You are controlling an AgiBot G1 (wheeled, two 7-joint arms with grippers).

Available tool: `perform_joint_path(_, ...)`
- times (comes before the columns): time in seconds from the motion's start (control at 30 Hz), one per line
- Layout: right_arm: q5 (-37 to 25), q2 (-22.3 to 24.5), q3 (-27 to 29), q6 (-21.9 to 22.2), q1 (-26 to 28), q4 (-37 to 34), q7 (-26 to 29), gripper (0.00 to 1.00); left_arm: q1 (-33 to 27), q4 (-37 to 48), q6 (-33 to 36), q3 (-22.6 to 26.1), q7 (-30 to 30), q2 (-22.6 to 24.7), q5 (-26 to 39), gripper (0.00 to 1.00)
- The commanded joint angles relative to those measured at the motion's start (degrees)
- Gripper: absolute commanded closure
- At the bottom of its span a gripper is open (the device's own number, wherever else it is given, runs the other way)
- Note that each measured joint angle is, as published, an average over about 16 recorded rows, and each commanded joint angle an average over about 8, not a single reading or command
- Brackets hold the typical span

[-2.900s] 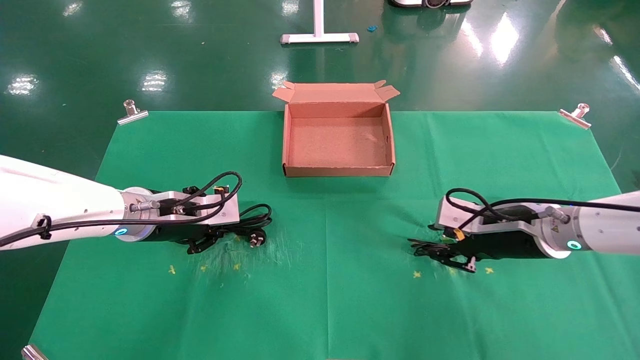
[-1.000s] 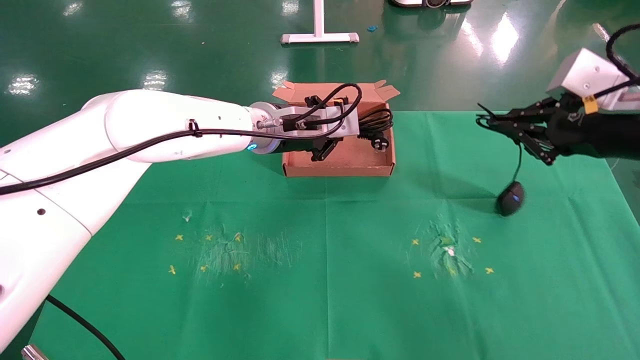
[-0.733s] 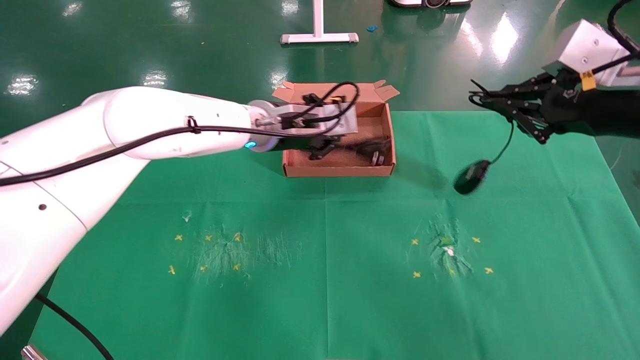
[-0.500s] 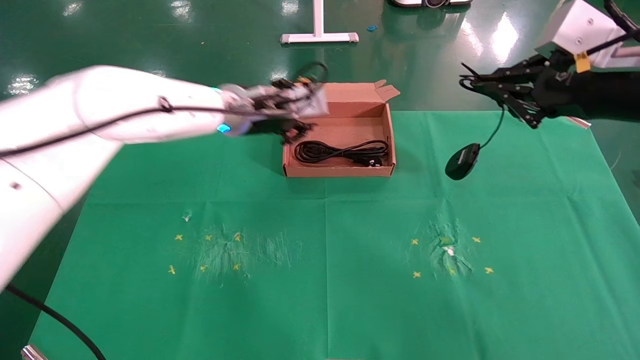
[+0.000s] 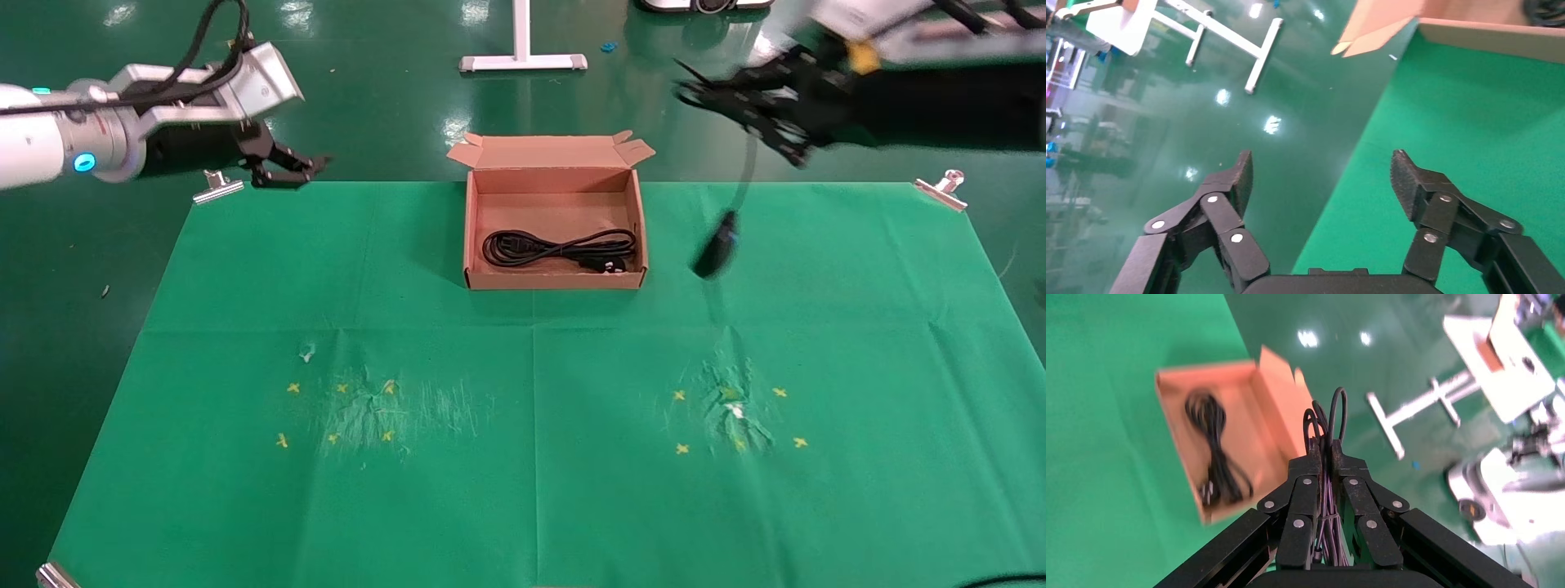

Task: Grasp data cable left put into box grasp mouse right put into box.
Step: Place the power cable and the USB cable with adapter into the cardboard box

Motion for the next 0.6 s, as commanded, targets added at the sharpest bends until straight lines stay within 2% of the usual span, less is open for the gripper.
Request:
perform_joint_path(0.03,-0.3,-1.5,-0.3,0.5,0.7,0.2,0.2,1.0,0.4,-3.3,-0.2,0.3,-2.0,-2.0,0.9,0.0)
perform_joint_path(0.37,-5.4,-15.5,-5.7,3.5,4.1,-8.2,-1.5,1.0,0.8,-9.8,-1.4,2.0,-11.2,-4.0,7.0,0.0)
perform_joint_path(0.6,-8.7,-20.1,-8.1,6.4,2.4,-13.6,-2.3,1.0,0.9,-12.3,-1.6,2.6,-15.3,-4.7,10.0,0.0)
